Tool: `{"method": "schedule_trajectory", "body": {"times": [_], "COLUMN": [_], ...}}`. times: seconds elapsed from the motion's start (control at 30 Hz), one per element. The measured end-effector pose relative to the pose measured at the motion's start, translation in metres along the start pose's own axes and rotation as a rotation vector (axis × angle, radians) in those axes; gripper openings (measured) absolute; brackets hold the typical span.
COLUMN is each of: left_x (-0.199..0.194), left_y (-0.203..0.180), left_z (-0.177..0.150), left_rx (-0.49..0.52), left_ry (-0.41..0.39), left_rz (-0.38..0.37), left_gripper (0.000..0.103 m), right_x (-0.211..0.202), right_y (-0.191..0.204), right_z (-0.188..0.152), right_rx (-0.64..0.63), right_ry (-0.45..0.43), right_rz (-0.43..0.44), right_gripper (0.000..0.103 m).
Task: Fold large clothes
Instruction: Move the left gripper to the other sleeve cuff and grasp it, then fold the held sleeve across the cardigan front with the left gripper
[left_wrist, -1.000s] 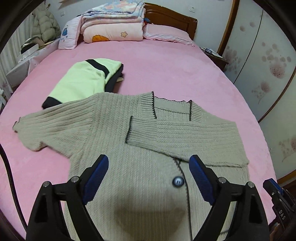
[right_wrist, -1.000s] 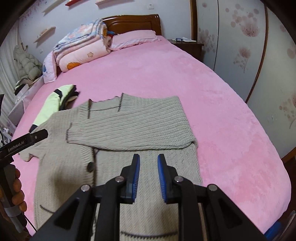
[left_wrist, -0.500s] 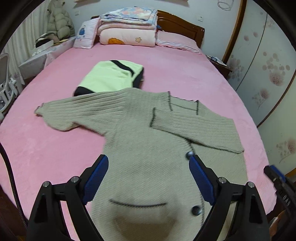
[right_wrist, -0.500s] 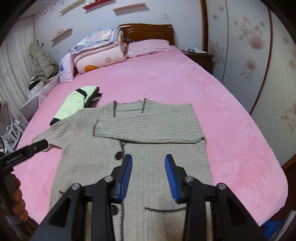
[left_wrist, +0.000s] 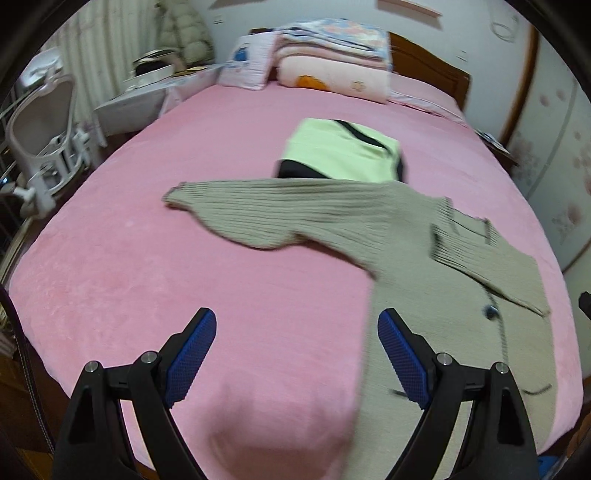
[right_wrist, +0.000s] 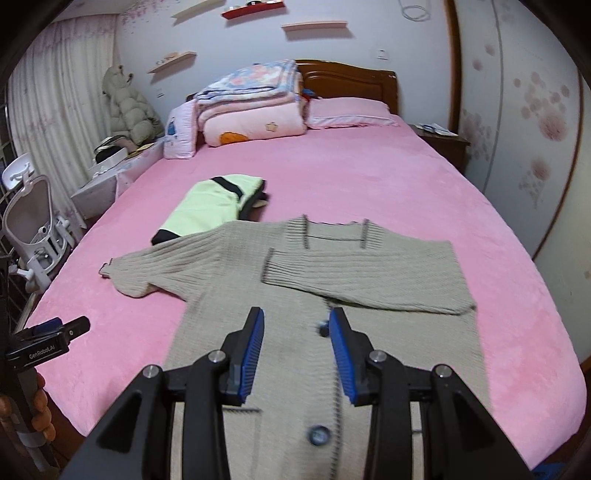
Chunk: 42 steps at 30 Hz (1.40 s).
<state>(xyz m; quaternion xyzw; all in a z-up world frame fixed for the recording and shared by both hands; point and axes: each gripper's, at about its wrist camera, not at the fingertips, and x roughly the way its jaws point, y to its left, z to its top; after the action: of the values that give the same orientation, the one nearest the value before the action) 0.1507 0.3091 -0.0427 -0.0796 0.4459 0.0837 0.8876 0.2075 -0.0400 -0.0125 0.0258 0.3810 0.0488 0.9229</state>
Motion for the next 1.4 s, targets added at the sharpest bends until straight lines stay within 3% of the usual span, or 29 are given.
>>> {"method": "schedule_trajectory", "body": {"times": [0.2, 0.5, 0.63, 0.73, 0.77, 0.83, 0.9, 1.1, 1.23, 1.4], "left_x": [0.061, 0.212, 0.262, 0.287, 0.290, 0.297, 0.302, 0.287, 0.237, 0.155], "left_y": [0.075, 0.168, 0.189, 0.194, 0.192, 0.187, 0.179, 0.154, 0.127, 0.048], "left_z": [0.030, 0.076, 0.084, 0.091, 0.094, 0.101, 0.109, 0.124, 0.143, 0.173], "left_rx": [-0.089, -0.330, -0.409, -0.431, -0.425, -0.397, -0.369, -0.354, -0.335, -0.190], "left_ry": [0.007, 0.094, 0.122, 0.100, 0.090, 0.082, 0.077, 0.025, -0.073, -0.195], "left_rz": [-0.008, -0.096, -0.122, -0.109, -0.103, -0.085, -0.102, 0.008, -0.011, -0.119], "left_gripper": [0.088, 0.088, 0.083, 0.079, 0.076, 0.058, 0.006, 0.006, 0.006, 0.006], "right_x": [0.051, 0.145, 0.181, 0.203, 0.208, 0.215, 0.222, 0.221, 0.205, 0.183], "right_y": [0.057, 0.117, 0.128, 0.133, 0.134, 0.134, 0.132, 0.111, 0.090, 0.056], "right_z": [0.014, 0.021, 0.021, 0.017, 0.015, 0.012, 0.008, 0.005, 0.006, 0.009], "right_rx": [-0.045, -0.112, -0.110, -0.113, -0.116, -0.118, -0.113, -0.069, -0.037, 0.022], "right_ry": [0.008, 0.080, 0.114, 0.139, 0.147, 0.162, 0.178, 0.189, 0.168, 0.142], "right_rz": [0.025, 0.054, 0.069, 0.078, 0.079, 0.083, 0.080, 0.072, 0.063, 0.056], "right_gripper": [0.037, 0.037, 0.037, 0.037, 0.037, 0.037, 0.037, 0.037, 0.037, 0.037]}}
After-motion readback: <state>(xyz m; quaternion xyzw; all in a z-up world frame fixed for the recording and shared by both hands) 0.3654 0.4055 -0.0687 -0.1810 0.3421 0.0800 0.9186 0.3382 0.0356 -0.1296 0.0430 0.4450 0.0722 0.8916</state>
